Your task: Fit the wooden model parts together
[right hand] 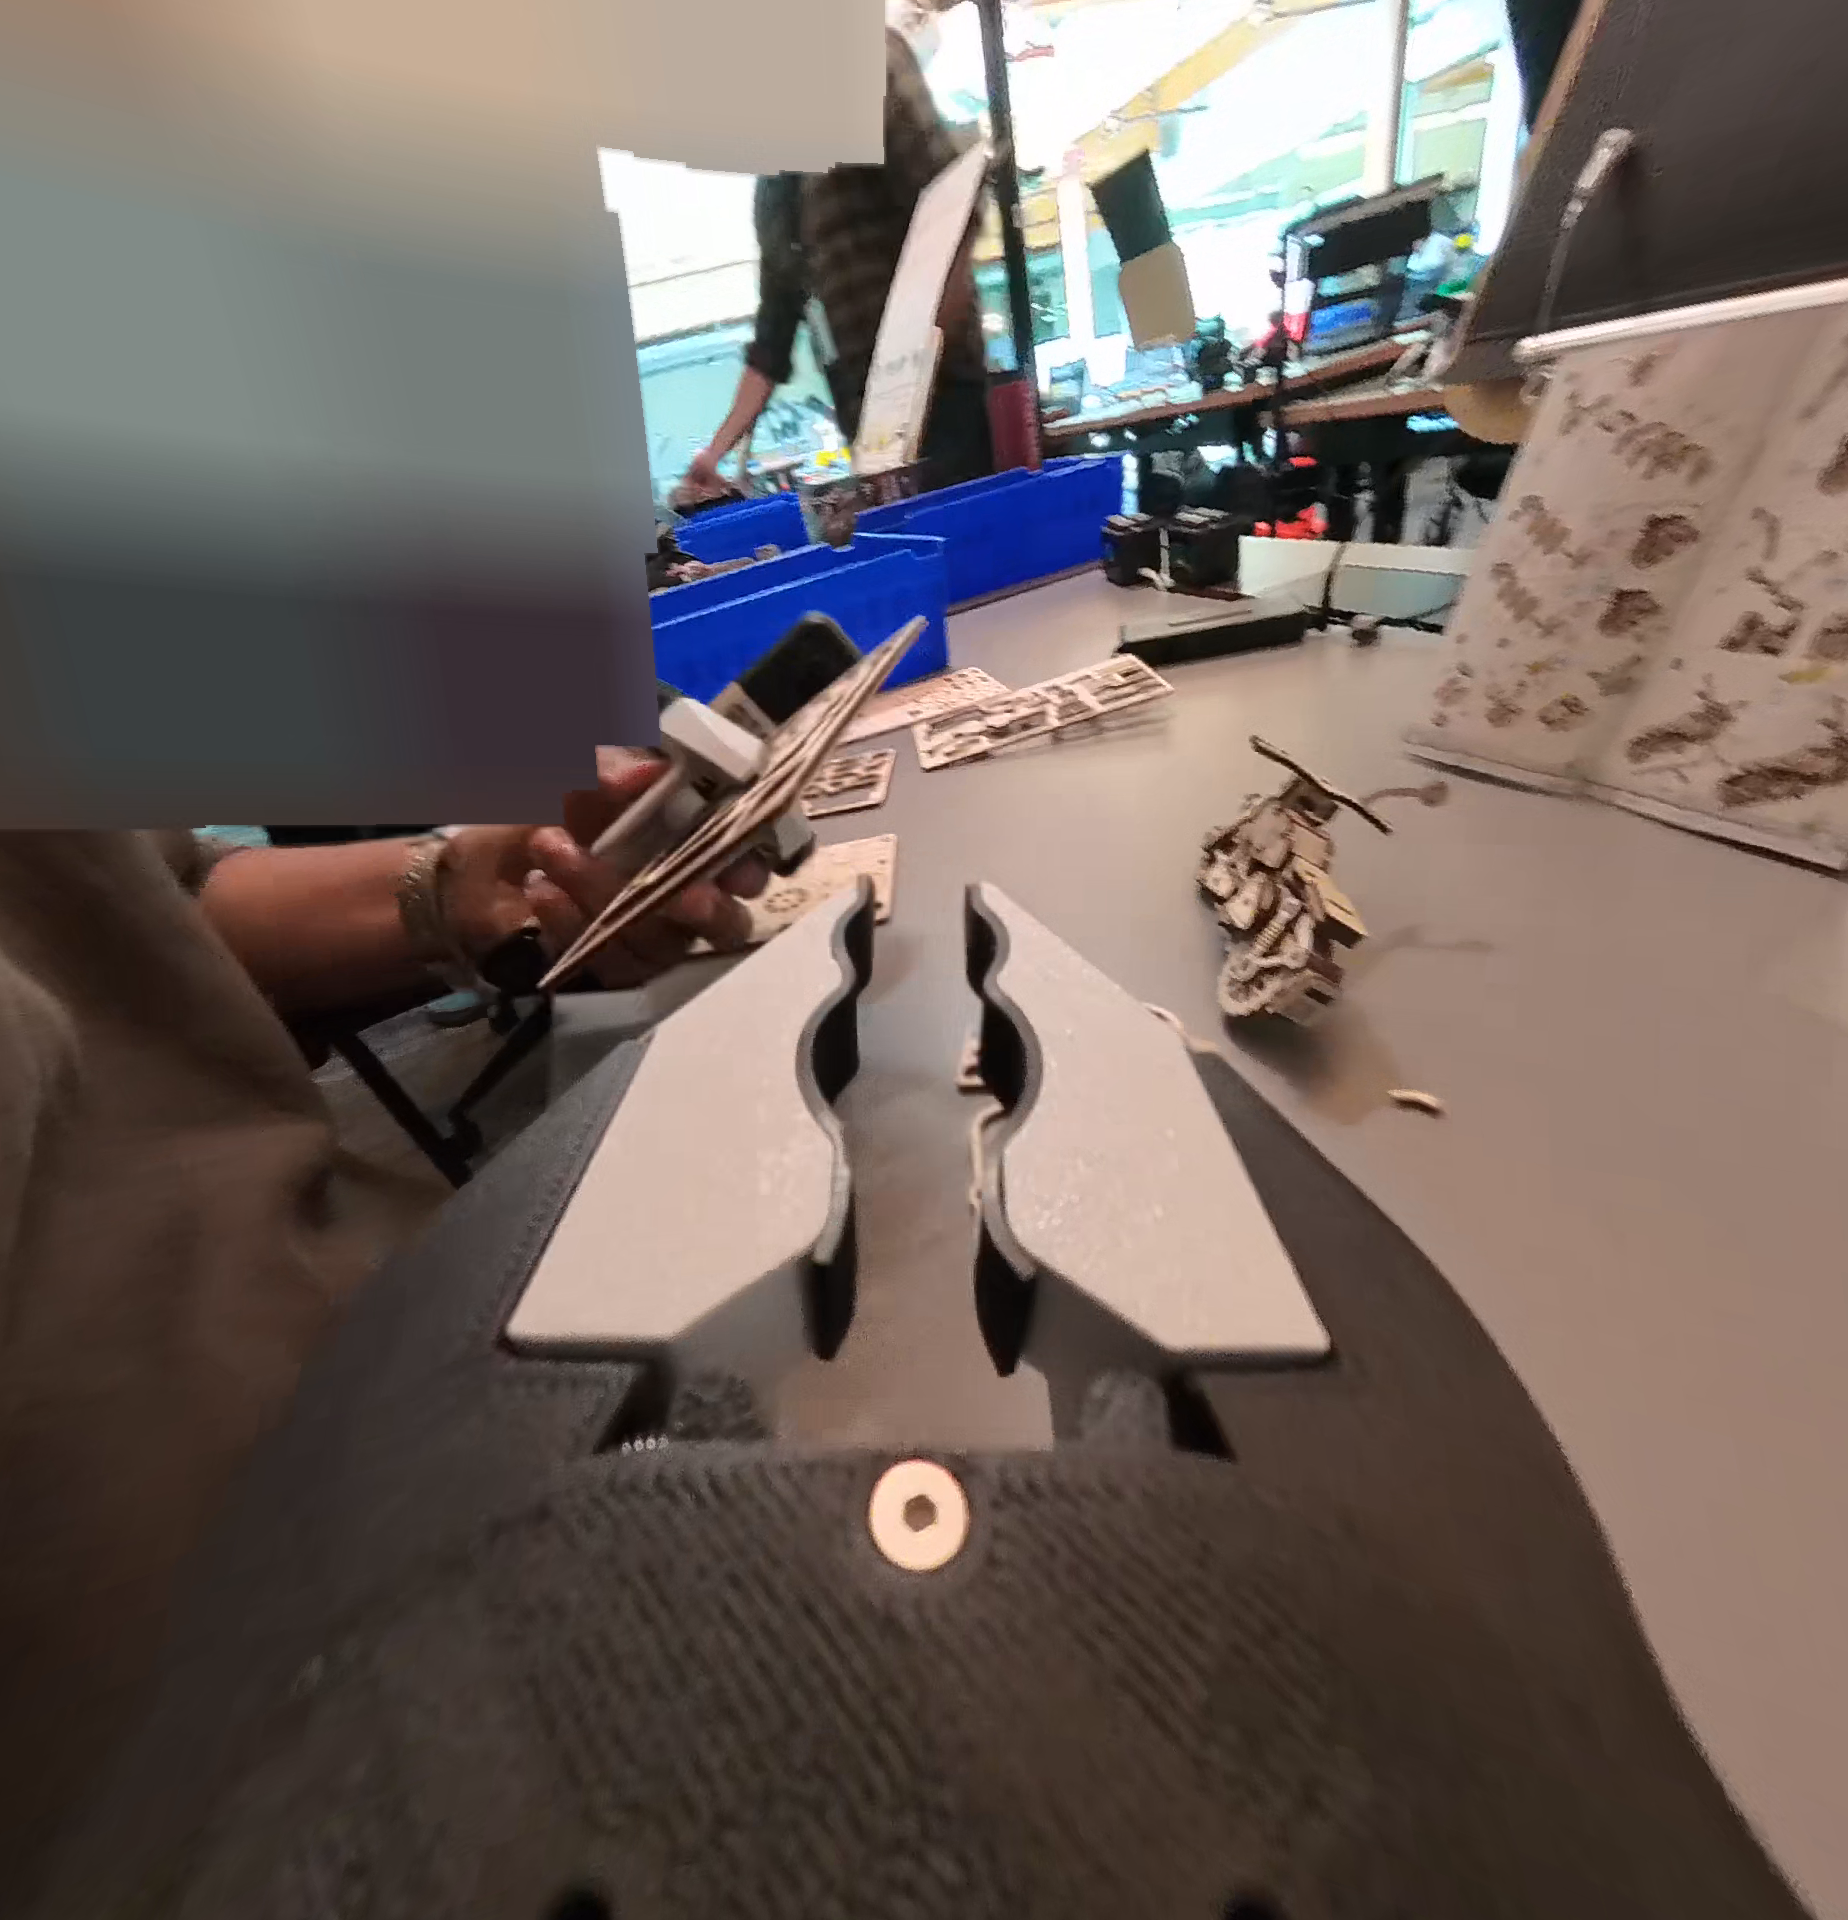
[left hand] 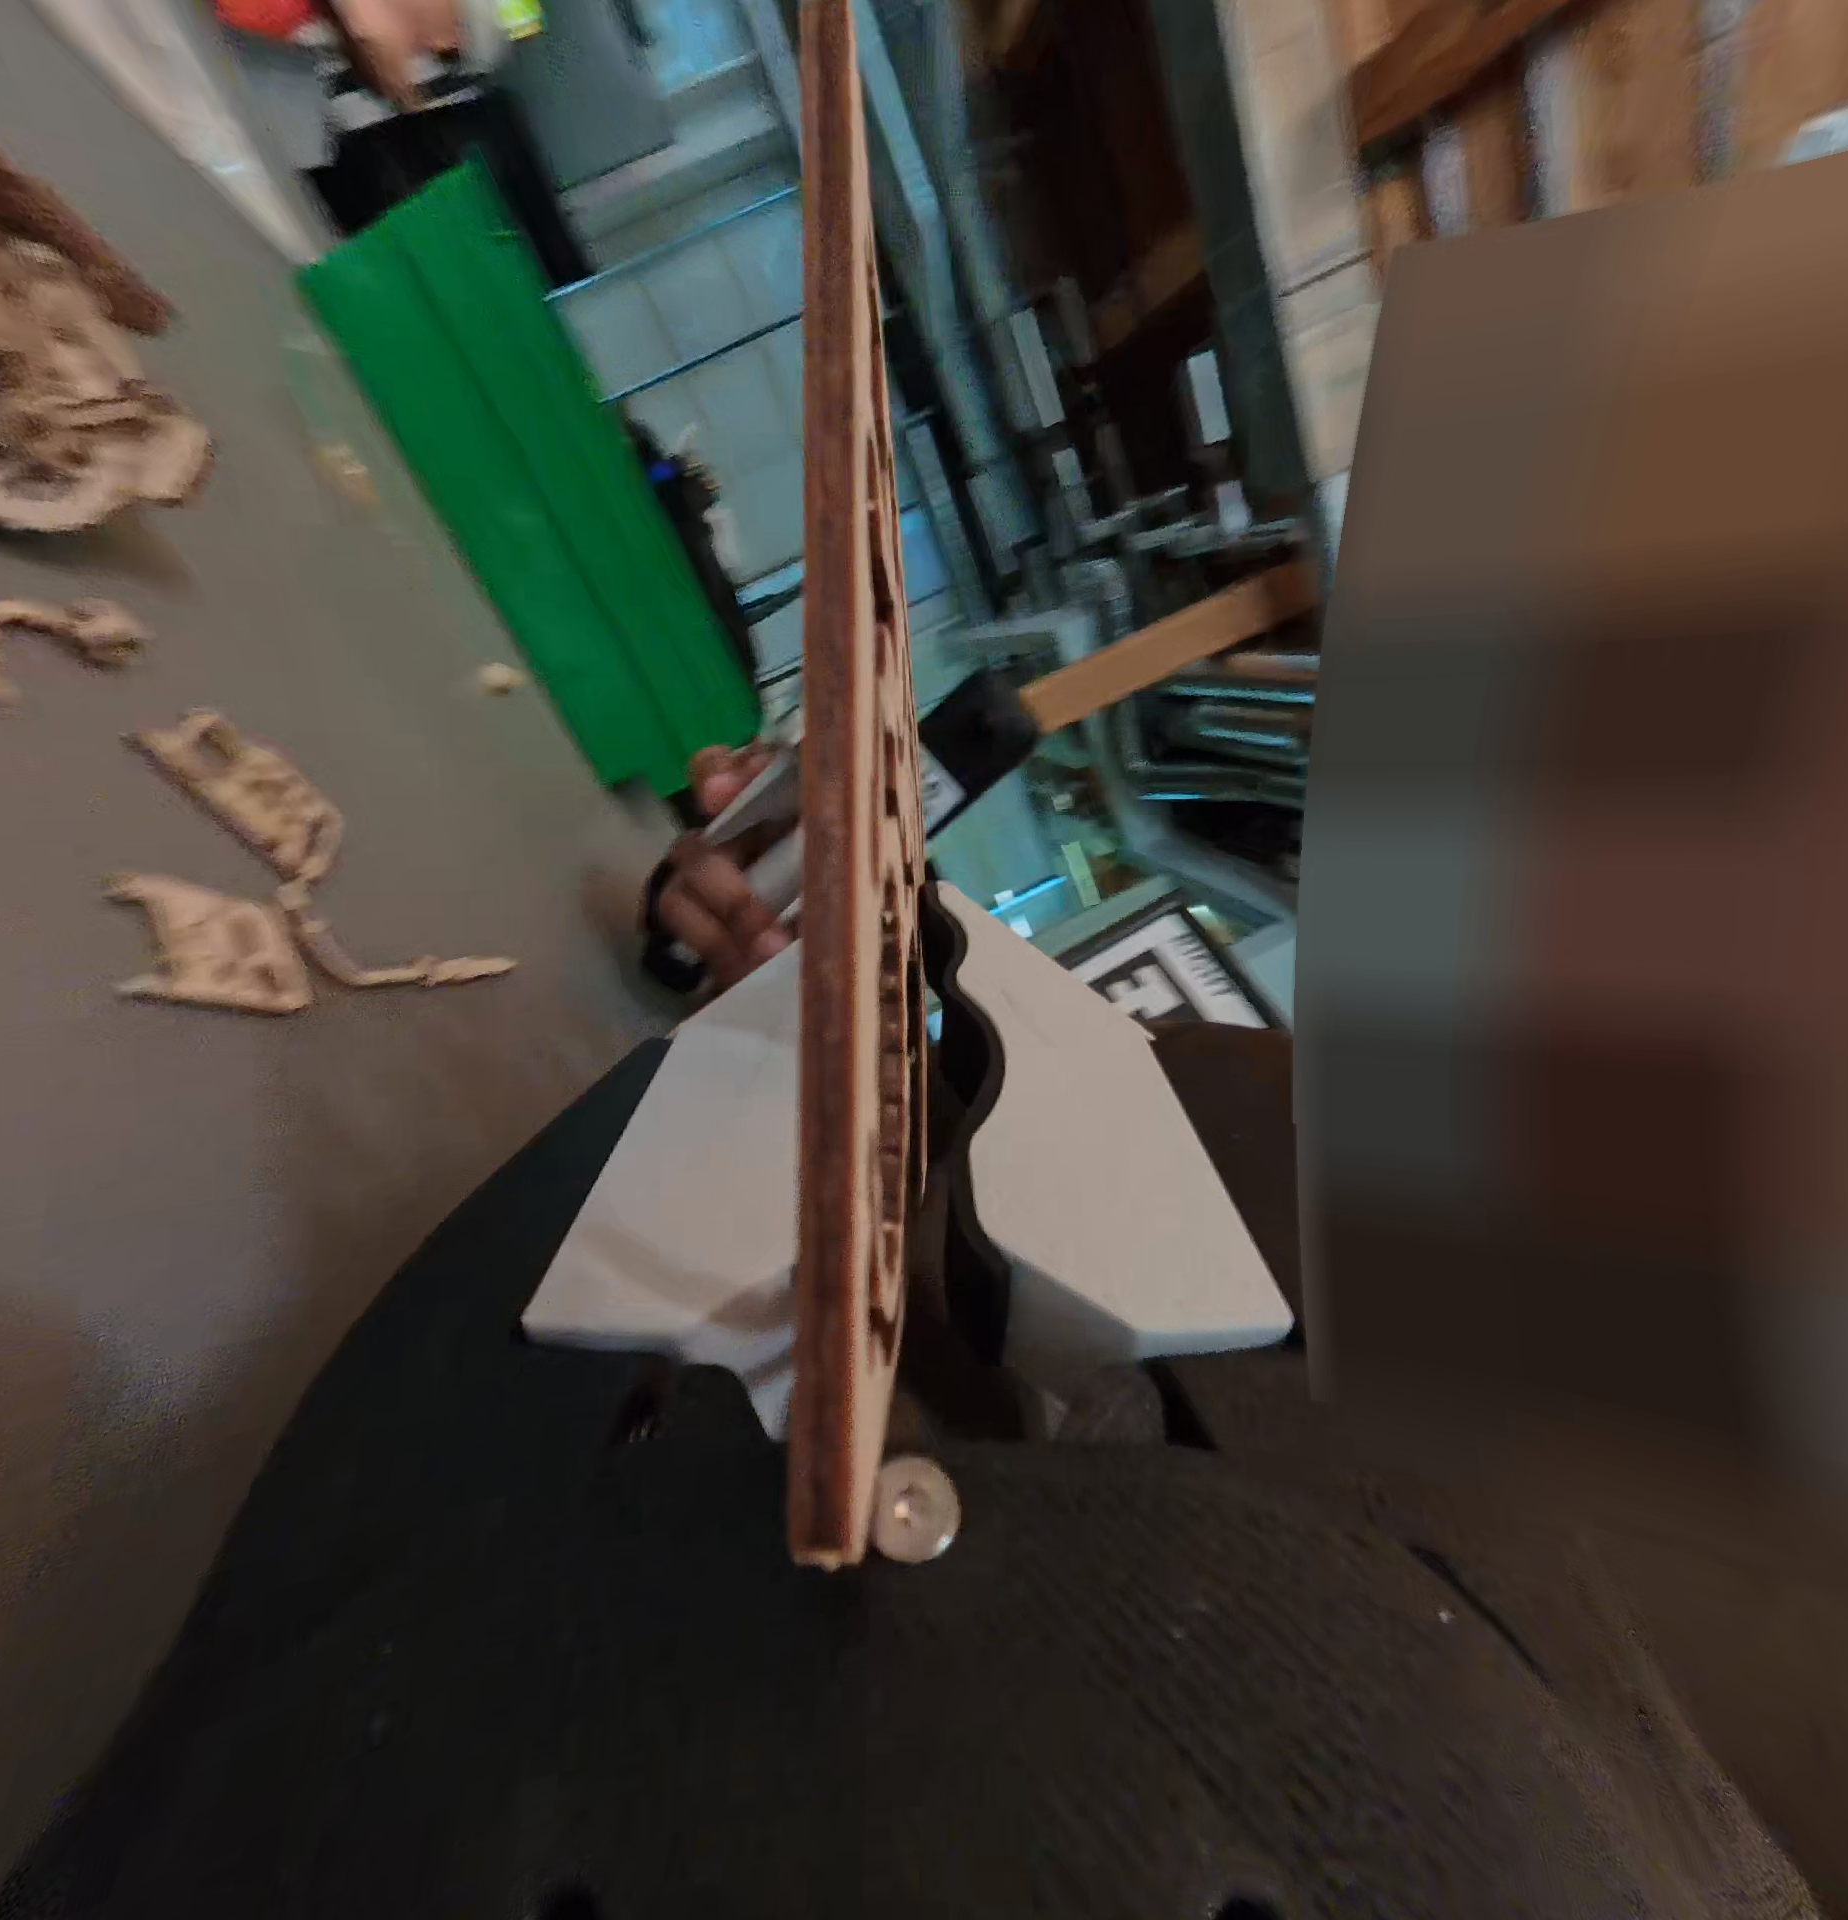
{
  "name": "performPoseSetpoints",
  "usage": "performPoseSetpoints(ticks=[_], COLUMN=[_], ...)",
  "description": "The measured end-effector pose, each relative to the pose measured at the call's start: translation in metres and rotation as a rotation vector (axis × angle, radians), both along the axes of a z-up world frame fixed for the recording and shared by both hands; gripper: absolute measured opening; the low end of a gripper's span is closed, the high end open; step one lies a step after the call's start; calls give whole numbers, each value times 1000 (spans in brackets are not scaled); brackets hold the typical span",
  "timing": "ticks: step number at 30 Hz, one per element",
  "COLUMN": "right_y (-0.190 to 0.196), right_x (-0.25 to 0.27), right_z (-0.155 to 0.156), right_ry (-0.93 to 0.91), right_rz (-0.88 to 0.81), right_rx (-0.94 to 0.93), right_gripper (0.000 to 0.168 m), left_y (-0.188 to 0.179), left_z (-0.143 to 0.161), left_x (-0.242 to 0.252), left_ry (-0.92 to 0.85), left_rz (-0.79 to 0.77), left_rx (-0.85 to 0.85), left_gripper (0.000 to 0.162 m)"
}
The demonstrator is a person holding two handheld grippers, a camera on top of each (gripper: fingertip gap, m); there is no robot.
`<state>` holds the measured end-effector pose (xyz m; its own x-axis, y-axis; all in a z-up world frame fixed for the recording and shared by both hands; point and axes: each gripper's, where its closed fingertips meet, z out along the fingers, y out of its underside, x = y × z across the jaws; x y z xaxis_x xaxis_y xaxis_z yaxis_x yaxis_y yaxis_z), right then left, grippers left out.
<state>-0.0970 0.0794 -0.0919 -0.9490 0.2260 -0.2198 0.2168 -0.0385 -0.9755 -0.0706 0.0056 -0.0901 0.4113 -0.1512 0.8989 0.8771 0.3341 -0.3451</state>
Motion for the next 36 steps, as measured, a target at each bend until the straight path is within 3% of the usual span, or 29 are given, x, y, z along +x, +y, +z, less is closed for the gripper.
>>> performPoseSetpoints(ticks=[6, 13, 17, 21, 28, 31, 36], right_y=[-2, -13, -11, -10, -10, -13, -15], right_x=[-10, 10, 8, 11, 10, 10, 10], right_z=[-39, -97, -117, -117, -104, -87, -73], right_ry=[-36, -22, -3, -16, -65, -77, -97], right_rz=[-40, 35, -6, 8, 19, 29, 37], right_rx=[227, 592, 733, 728, 629, 525, 432], right_gripper=[22, 30, 25, 5, 4, 4, 4], left_y=[-23, -64, -67, -70, -86, -81, -95], left_z=[-59, -79, -79, -82, -86, -77, -89], left_x=[8, -12, -16, -24, -29, -22, -22], left_ry=[-6, -5, -41, -36, 36, 39, 83], left_rz=[-84, 45, 57, 105, 172, 132, 145], left_rx=[-541, -776, -737, -777, -968, -940, -1126], left_gripper=[0, 8, 22, 42, 62, 70, 82])
